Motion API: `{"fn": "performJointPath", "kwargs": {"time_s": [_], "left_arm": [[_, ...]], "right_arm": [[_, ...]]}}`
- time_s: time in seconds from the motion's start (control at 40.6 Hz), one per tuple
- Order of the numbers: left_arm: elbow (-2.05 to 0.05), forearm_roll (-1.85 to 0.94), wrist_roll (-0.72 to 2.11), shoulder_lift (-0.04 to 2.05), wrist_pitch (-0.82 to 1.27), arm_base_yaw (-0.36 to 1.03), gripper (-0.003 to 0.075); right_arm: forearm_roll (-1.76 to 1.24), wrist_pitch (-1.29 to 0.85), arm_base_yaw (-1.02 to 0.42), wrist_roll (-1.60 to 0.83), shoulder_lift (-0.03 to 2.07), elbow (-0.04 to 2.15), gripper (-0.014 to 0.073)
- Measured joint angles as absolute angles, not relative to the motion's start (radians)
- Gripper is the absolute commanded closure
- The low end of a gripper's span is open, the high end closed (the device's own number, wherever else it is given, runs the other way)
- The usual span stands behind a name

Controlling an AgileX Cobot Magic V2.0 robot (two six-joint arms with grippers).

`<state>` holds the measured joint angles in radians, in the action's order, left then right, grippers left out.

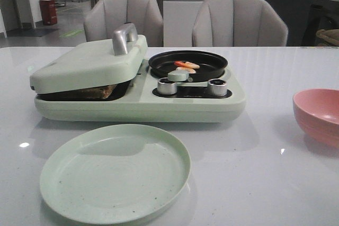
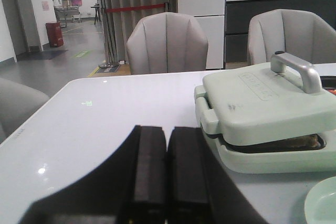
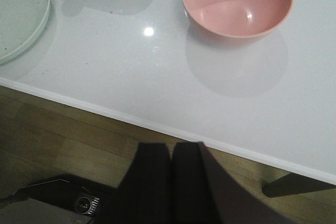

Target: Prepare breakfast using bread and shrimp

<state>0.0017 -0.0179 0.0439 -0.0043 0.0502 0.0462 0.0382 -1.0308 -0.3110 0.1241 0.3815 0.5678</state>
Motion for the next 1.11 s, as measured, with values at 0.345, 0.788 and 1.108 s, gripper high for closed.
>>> {"fn": "performJointPath", "kwargs": {"time_s": [0.345, 0.788, 1.108], "left_arm": [[0.002, -0.018, 0.046, -0.004, 0.050, 0.046, 0.0619], [0.002, -0.018, 0.046, -0.004, 0.050, 0.046, 0.0619], [0.002, -0.018, 0.046, -0.004, 0.050, 0.046, 0.0619]], "right_arm": [[0.055, -0.952, -0.250, 0.114, 0.302, 0.514, 0.0553], [0.084, -0.191, 0.007, 0.111, 0.009, 0.043, 0.0553], [0.033, -0.034, 0.009, 0.111, -0.011, -0.030, 0.0553]]}}
